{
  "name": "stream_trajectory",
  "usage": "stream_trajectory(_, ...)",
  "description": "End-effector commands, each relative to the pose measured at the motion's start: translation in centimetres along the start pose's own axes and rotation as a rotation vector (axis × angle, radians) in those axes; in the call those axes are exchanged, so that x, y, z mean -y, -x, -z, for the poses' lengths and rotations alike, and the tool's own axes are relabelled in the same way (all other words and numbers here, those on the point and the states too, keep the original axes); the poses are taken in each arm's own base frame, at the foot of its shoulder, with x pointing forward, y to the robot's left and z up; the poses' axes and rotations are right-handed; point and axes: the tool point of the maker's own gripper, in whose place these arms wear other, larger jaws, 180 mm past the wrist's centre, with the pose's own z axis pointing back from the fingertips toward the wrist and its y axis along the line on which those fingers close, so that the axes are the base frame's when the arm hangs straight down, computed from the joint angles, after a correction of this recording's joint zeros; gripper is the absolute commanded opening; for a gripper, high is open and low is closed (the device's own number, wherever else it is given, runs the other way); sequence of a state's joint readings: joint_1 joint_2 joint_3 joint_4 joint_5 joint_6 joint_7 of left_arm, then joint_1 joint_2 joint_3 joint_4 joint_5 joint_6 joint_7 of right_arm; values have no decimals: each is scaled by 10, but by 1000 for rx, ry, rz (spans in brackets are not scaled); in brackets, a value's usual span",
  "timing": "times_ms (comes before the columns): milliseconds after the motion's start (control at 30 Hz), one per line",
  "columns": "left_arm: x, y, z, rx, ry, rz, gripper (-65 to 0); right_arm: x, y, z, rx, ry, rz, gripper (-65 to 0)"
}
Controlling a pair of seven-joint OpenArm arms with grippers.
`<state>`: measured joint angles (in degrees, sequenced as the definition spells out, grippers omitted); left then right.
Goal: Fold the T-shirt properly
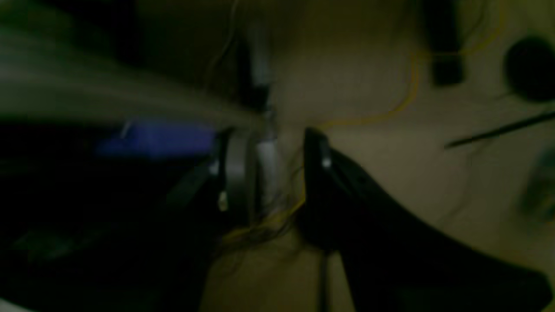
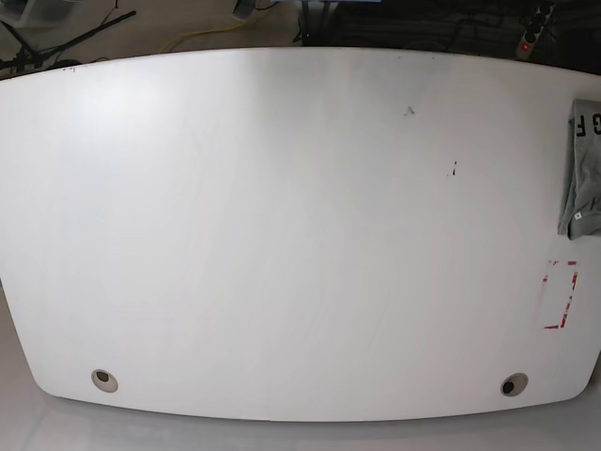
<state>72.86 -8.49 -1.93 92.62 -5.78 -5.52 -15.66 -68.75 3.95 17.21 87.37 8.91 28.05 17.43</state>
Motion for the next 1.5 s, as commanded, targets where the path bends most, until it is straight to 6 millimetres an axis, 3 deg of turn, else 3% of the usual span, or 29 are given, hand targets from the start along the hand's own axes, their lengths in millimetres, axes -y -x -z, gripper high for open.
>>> stream_trajectory(0, -11, 51, -12, -140, -3, -18, -222, 2, 41, -13, -64, -8, 27, -476)
stream_trajectory(233, -24, 92, 28, -232, 14, 7, -222, 15, 108, 22, -202, 41, 20, -476)
stream_trajectory(367, -44, 114, 60, -318, -30, 8, -219, 13, 117, 60, -229, 31, 18, -476)
stream_trajectory(433, -44, 125, 78, -361, -44, -15, -219, 19, 123, 72, -251, 47, 20, -476)
stream_trajectory(600, -60, 140, 105, -427, -87, -34, -218, 28, 117, 110, -264, 66, 37, -476)
stream_trajectory(700, -68, 133, 127, -432, -109, -46, -217, 38, 111, 132, -295, 80, 39, -476)
stream_trajectory(833, -75, 133, 142, -464, -125, -59, -217, 47, 95, 154, -306, 87, 32, -476)
stream_trajectory(967, -58, 131, 163, -514, -95, -58, -219, 58, 77, 170, -317, 91, 8, -472)
stream_trajectory(1133, -64, 115, 184, -533, -114, -67, -221, 62, 58, 191, -351, 89, -9, -472)
stream_trajectory(1200, -54, 107, 195, -526, -104, -79, -221, 63, 51, 199, -364, 88, -12, -472)
stream_trajectory(1400, -57, 92, 210, -535, -147, -86, -221, 60, 48, 207, -417, 82, -12, -472)
stream_trajectory(1467, -50, 92, 213, -558, -146, -89, -221, 57, 45, 212, -441, 77, -11, -472)
